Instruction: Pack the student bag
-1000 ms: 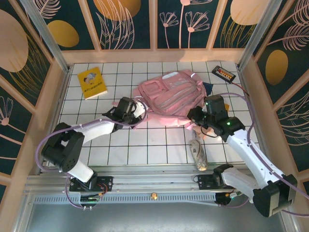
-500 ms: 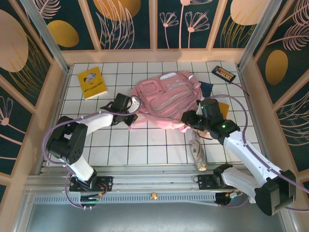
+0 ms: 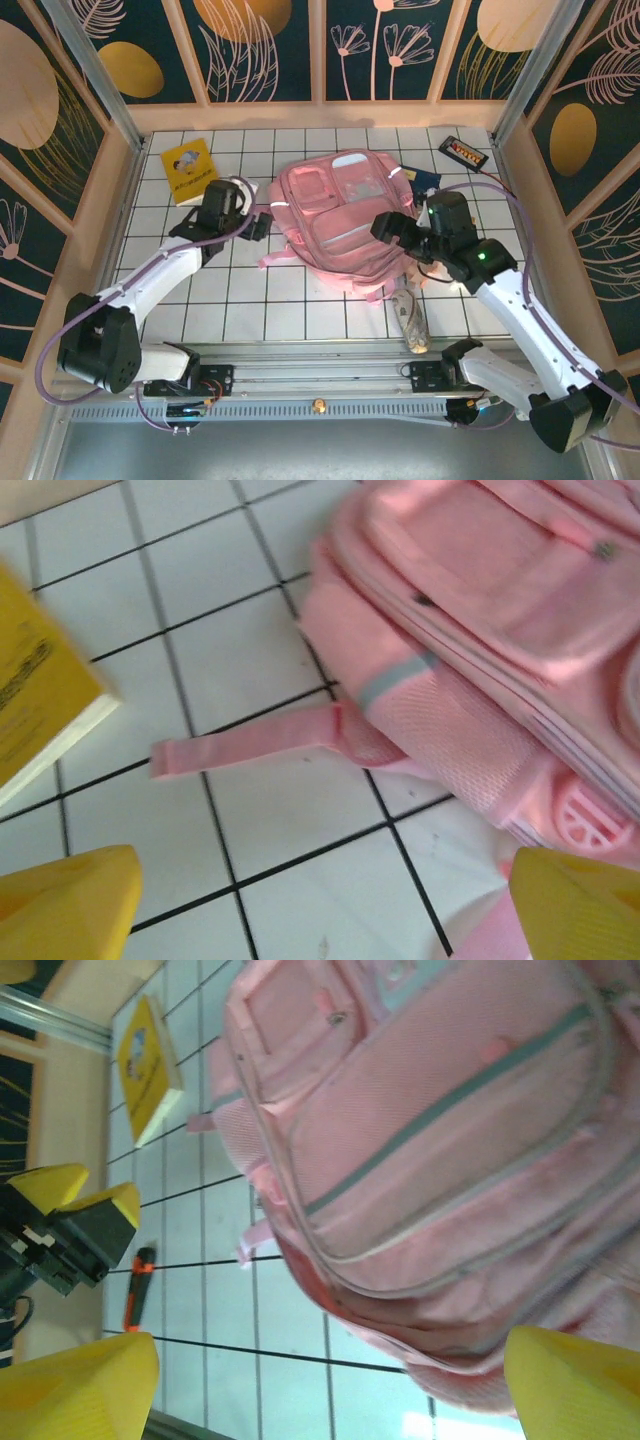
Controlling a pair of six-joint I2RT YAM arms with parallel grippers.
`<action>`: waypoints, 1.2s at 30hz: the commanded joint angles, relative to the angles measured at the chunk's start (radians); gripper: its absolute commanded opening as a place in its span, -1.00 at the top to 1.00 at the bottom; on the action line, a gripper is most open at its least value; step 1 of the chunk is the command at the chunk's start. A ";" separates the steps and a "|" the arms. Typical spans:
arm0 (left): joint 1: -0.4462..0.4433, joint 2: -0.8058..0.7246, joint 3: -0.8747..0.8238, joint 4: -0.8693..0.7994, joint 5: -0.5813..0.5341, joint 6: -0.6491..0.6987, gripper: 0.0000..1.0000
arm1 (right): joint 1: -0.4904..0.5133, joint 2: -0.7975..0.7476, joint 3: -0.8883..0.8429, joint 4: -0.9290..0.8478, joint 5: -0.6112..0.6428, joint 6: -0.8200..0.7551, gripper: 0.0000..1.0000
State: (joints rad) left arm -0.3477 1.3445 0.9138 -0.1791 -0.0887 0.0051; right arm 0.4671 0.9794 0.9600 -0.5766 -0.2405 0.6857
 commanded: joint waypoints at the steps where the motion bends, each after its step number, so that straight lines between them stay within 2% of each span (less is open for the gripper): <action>1: 0.130 0.034 0.053 -0.082 -0.018 -0.238 -0.82 | 0.011 0.099 0.038 0.159 -0.098 -0.020 -0.79; 5: 0.315 0.098 0.103 -0.118 0.099 -0.396 -0.88 | 0.025 0.237 0.062 0.314 -0.181 -0.015 -0.79; 7: 0.383 0.142 0.126 -0.118 0.135 -0.424 -0.88 | 0.028 0.313 0.065 0.427 -0.244 0.004 -0.79; 11: 0.452 0.244 0.210 -0.128 0.129 -0.431 -0.87 | 0.055 0.548 0.160 0.607 -0.386 0.028 -0.77; 15: 0.507 0.345 0.277 -0.090 0.183 -0.464 -0.76 | 0.103 0.758 0.317 0.638 -0.441 0.023 -0.71; 22: 0.537 0.568 0.464 -0.171 0.088 -0.394 -0.62 | 0.143 0.906 0.415 0.657 -0.471 0.005 -0.69; 32: 0.533 0.757 0.700 -0.261 0.078 -0.317 -0.46 | 0.143 1.010 0.436 0.701 -0.529 0.001 -0.60; 34: 0.502 0.756 0.698 -0.245 0.078 -0.247 -0.45 | 0.143 1.014 0.427 0.709 -0.535 0.007 -0.61; 36: 0.435 0.765 0.725 -0.269 -0.001 -0.121 -0.49 | 0.144 1.016 0.419 0.723 -0.545 0.015 -0.60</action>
State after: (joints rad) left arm 0.1616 2.0903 1.5917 -0.3965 -0.0296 -0.2684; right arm 0.6102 1.9862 1.3663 0.0910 -0.7448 0.7082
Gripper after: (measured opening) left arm 0.739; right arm 0.804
